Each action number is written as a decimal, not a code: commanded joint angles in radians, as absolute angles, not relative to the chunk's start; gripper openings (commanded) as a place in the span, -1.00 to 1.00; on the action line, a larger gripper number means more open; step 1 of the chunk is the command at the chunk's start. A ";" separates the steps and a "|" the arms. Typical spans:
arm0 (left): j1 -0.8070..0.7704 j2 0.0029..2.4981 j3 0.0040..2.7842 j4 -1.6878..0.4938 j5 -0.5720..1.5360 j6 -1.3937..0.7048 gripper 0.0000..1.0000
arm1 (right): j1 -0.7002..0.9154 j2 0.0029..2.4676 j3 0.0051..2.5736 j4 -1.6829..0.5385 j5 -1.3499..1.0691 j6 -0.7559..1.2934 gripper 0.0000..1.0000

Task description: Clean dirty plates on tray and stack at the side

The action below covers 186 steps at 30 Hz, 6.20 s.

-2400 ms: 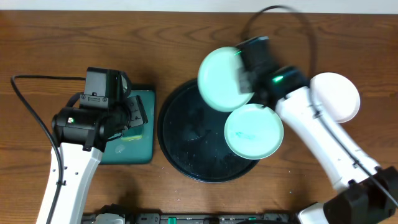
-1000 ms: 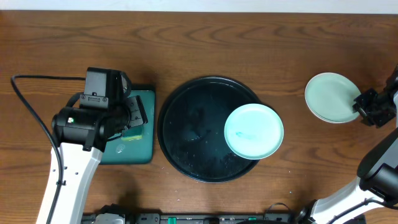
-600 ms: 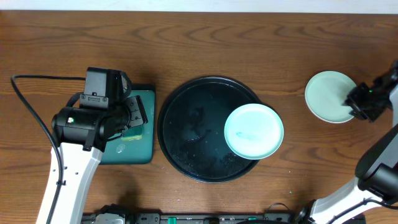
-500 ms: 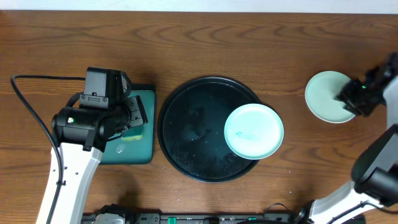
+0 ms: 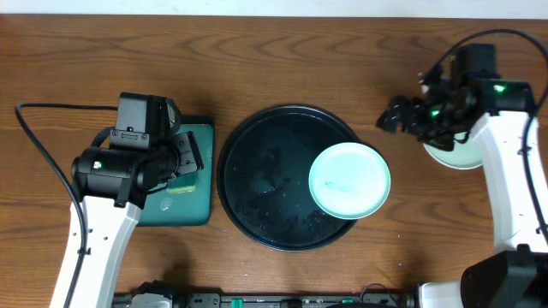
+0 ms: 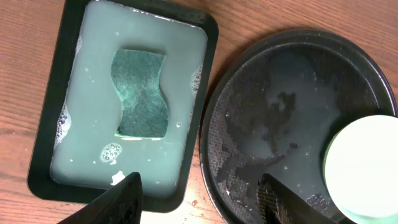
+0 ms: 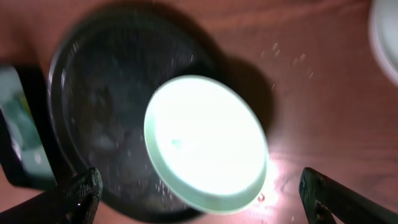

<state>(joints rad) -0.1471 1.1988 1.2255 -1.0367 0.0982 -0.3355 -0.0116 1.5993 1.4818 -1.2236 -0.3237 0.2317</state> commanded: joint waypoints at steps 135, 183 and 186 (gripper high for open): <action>-0.002 0.909 1.182 -0.679 0.007 -0.052 -0.86 | 0.271 1.605 0.883 -0.519 -0.293 0.447 -0.97; -0.002 0.922 1.182 -0.680 0.007 -0.052 -0.85 | 0.271 1.605 0.883 -0.519 -0.293 0.448 -0.97; -0.002 0.922 1.182 -0.681 0.007 -0.052 -0.86 | 0.271 1.605 0.883 -0.519 -0.293 0.448 -0.97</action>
<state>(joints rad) -0.0029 0.9268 1.1728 -0.6914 0.0193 -0.0700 0.2634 1.6039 0.8867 -0.5201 -0.2779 0.4557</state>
